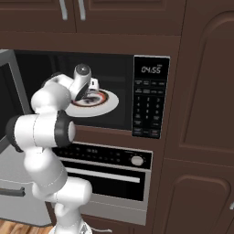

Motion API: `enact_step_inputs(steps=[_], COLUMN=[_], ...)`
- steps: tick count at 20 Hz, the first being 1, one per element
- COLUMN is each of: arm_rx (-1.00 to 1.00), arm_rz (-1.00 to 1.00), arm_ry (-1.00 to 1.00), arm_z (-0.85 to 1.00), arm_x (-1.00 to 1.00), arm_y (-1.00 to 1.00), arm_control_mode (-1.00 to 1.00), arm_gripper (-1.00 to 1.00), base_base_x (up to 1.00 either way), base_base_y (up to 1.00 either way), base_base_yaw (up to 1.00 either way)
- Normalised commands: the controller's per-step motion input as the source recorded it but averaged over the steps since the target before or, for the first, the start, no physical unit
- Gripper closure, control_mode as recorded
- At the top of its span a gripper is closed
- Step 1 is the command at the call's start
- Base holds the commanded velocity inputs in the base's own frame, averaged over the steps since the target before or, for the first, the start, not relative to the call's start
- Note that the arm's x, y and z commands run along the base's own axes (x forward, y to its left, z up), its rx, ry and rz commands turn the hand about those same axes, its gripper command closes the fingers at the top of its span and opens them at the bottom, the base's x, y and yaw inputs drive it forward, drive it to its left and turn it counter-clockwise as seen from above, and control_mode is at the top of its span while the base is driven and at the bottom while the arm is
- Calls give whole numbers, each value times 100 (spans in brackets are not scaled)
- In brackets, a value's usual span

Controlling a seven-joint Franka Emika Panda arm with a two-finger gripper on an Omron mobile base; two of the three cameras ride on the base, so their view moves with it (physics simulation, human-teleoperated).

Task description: Retrieve the reheated potato from the microwave, then place the potato, cheese, and condiment on the cutting board.

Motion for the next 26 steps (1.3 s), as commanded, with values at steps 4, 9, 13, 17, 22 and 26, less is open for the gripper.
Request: enact_step_inputs(steps=[4,9,13,17,22,26], arm_rx=[7,18,21,19,10,0], arm_rz=[0,-3,-6,-1,0,0], arm_ry=[-15,-6,0,-1,-1,-1], arm_z=[5,13,21,30,34,37], arm_x=[-24,-45,-52,-62,-70,-72], arm_y=[-2,-16,-16,-15,-10,-5], arm_control_mode=[-100,-100,-100,-100,-100,-100], arm_gripper=[100,100,100,100,100,100], base_base_x=[0,0,0,0,0,0], base_base_y=[0,0,0,0,0,0], base_base_yaw=[0,0,0,0,0,0])
